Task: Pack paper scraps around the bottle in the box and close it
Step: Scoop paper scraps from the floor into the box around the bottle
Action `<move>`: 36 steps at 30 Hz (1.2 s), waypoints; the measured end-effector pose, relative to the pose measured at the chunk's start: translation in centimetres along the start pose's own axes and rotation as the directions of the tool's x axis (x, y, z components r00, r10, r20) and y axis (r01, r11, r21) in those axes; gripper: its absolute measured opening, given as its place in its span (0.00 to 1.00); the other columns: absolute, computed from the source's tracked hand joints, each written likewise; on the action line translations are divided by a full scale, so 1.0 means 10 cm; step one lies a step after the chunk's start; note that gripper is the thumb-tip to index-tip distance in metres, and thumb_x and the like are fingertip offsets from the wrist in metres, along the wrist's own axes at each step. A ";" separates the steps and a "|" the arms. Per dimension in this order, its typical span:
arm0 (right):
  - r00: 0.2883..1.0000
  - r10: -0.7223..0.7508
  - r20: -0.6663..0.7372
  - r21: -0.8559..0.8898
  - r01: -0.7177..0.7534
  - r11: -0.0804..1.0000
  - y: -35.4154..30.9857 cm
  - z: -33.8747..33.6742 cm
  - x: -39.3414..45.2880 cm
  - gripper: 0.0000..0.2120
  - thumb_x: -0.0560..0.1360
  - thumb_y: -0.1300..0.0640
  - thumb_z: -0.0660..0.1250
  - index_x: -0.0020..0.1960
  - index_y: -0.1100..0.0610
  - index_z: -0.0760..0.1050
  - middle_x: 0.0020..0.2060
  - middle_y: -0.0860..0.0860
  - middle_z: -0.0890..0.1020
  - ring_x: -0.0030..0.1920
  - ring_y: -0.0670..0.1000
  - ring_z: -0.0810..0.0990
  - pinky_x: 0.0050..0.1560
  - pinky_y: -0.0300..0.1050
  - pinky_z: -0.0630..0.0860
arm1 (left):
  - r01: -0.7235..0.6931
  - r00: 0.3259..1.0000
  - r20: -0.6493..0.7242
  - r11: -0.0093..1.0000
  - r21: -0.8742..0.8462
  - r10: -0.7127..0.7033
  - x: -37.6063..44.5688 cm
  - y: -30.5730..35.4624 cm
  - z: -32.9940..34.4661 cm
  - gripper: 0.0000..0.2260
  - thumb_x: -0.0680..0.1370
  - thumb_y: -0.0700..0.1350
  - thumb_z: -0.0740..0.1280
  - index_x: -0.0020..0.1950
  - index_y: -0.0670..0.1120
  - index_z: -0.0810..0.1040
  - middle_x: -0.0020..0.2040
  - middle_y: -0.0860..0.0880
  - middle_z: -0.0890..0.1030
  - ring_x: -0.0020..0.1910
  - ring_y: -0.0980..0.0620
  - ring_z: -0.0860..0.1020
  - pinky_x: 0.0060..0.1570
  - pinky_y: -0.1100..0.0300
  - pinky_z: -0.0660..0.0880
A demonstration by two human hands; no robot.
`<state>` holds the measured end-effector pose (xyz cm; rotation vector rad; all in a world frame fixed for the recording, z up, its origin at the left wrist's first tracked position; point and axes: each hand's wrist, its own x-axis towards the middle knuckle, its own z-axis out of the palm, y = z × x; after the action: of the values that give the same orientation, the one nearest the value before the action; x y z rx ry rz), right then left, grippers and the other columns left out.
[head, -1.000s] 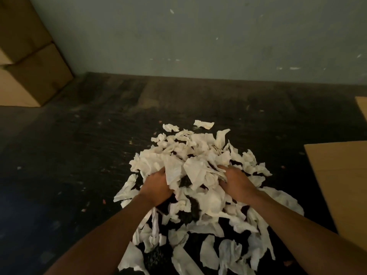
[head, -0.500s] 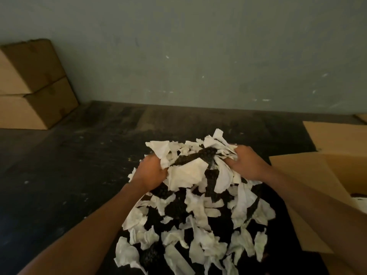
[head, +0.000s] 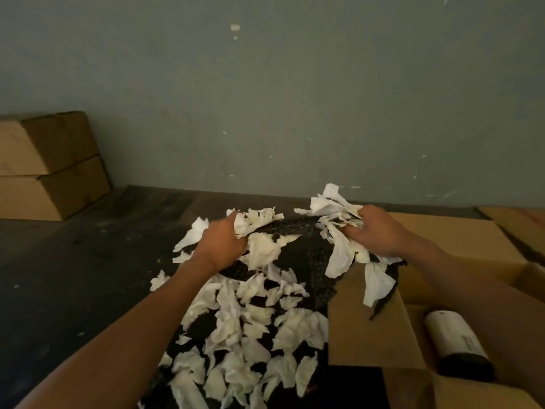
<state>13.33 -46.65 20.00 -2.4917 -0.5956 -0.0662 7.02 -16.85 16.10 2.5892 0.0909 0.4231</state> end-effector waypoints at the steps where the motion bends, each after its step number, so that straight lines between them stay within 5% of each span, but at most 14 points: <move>1: 1.000 -0.001 -0.014 0.012 0.001 1.000 0.13 -0.14 -0.08 0.12 0.77 0.54 0.66 0.35 0.56 0.74 0.30 0.50 0.77 0.30 0.47 0.74 0.31 0.44 0.66 | -0.007 1.000 0.011 1.000 0.015 0.006 -0.01 0.16 0.06 0.17 0.77 0.47 0.68 0.65 0.46 0.74 0.59 0.44 0.81 0.57 0.42 0.79 0.59 0.51 0.75; 6: 0.990 0.092 -0.102 0.071 -0.085 0.994 1.06 -0.93 -0.53 0.08 0.77 0.53 0.67 0.43 0.57 0.78 0.36 0.54 0.80 0.37 0.52 0.78 0.36 0.45 0.70 | 0.003 1.000 0.016 0.998 0.068 -0.004 -0.08 0.91 0.44 0.17 0.76 0.55 0.68 0.62 0.50 0.75 0.56 0.46 0.82 0.54 0.43 0.80 0.54 0.49 0.77; 16: 0.948 0.281 -0.149 0.089 -0.270 0.959 2.21 -1.64 -1.16 0.13 0.76 0.52 0.68 0.35 0.50 0.71 0.29 0.48 0.75 0.32 0.49 0.73 0.30 0.43 0.65 | 0.000 1.000 0.027 0.998 -0.060 0.001 -0.08 2.24 1.25 0.14 0.77 0.47 0.65 0.62 0.45 0.75 0.57 0.41 0.81 0.57 0.38 0.78 0.56 0.50 0.73; 25: 0.903 0.405 -0.144 0.096 -0.395 0.914 2.72 -1.55 -1.36 0.11 0.78 0.51 0.66 0.38 0.53 0.72 0.30 0.50 0.76 0.29 0.47 0.73 0.27 0.38 0.64 | -0.010 0.988 0.148 0.979 -0.205 0.041 -0.06 2.83 1.88 0.11 0.79 0.48 0.64 0.58 0.44 0.77 0.53 0.44 0.82 0.52 0.44 0.80 0.55 0.49 0.77; 30: 0.885 0.461 -0.063 0.016 -0.461 0.887 2.86 -1.33 -1.38 0.15 0.78 0.46 0.64 0.53 0.58 0.72 0.44 0.55 0.79 0.41 0.53 0.78 0.36 0.44 0.70 | -0.009 0.987 0.147 0.949 -0.316 0.058 -0.15 3.07 2.26 0.11 0.80 0.46 0.63 0.57 0.43 0.79 0.54 0.41 0.82 0.54 0.41 0.80 0.52 0.52 0.75; 36: 0.886 0.461 -0.039 0.026 -0.461 0.887 3.14 -0.98 -1.42 0.11 0.76 0.48 0.67 0.43 0.55 0.74 0.38 0.52 0.78 0.44 0.55 0.78 0.38 0.43 0.67 | 0.133 0.944 0.327 0.951 -0.280 -0.036 -0.28 3.06 2.73 0.16 0.77 0.54 0.63 0.62 0.48 0.77 0.57 0.45 0.81 0.55 0.42 0.79 0.53 0.53 0.75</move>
<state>14.84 -80.80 9.40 -2.5407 0.0293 0.0659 12.46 -56.80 8.15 2.3074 0.0239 -0.0196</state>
